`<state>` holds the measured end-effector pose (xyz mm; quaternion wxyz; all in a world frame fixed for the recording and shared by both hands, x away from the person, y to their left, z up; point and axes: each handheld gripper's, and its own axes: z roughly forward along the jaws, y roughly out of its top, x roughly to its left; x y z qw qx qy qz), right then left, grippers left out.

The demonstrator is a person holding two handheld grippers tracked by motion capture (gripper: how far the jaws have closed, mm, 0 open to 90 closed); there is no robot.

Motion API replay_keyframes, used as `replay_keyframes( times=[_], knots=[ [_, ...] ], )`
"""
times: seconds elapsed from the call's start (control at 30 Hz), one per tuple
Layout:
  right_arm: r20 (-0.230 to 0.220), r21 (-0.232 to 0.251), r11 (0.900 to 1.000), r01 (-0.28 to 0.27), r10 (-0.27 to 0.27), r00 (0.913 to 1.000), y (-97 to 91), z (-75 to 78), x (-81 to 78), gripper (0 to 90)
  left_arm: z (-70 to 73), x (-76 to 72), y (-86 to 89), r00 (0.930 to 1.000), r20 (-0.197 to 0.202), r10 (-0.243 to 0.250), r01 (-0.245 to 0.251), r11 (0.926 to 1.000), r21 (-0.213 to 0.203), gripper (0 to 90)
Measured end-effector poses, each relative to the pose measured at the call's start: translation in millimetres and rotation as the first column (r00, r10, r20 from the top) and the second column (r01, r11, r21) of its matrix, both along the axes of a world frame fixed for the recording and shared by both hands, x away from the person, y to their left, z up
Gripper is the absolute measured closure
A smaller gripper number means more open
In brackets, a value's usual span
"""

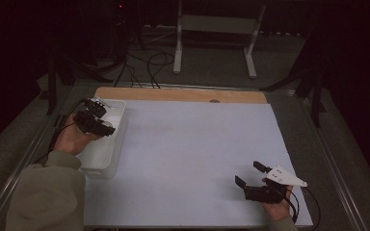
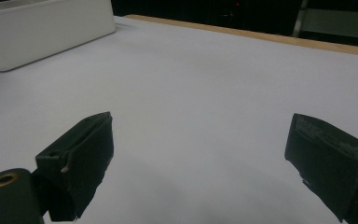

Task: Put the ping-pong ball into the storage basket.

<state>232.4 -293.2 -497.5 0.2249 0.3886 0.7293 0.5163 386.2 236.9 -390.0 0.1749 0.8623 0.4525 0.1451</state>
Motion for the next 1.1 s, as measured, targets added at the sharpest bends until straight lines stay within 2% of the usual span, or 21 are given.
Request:
replay_keyframes(
  times=[1.1],
  knots=[
    [0.003, 0.0, 1.0, 0.004, -0.004, 1.0, -0.1, 0.2, -0.1, 7.1, -13.5, -2.2, 8.4, 0.9997, -0.019, 0.018, -0.018, 0.9998, -0.003, 51.2]
  ],
)
